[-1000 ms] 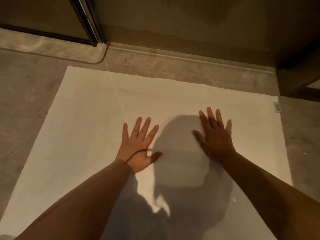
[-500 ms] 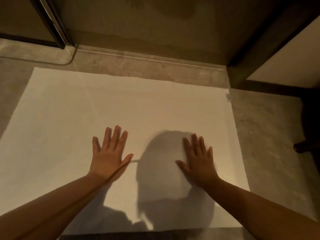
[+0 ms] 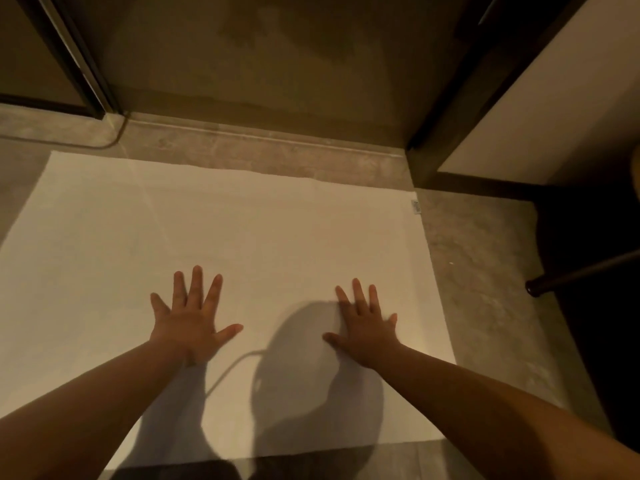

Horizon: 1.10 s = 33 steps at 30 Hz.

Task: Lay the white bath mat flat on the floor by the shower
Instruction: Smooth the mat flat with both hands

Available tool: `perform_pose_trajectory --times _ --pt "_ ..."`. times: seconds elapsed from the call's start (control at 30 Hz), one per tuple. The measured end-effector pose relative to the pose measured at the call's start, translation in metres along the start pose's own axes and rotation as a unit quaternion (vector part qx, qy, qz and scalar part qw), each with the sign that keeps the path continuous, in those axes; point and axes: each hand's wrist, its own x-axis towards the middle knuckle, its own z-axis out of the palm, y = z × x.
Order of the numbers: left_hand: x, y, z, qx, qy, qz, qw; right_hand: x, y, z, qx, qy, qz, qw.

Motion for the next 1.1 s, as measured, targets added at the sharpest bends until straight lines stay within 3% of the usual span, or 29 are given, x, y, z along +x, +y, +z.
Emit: perform_pose_trajectory --times 0.4,1.1 --pt "0.010 0.031 -0.015 0.028 -0.031 0.017 0.999 0.005 0.036 -0.007 -0.001 -0.003 0.019 1.000" --pt "0.014 0.018 -0.023 0.080 -0.021 0.032 0.996 0.017 0.037 -0.017 -0.019 -0.033 0.021 0.999"
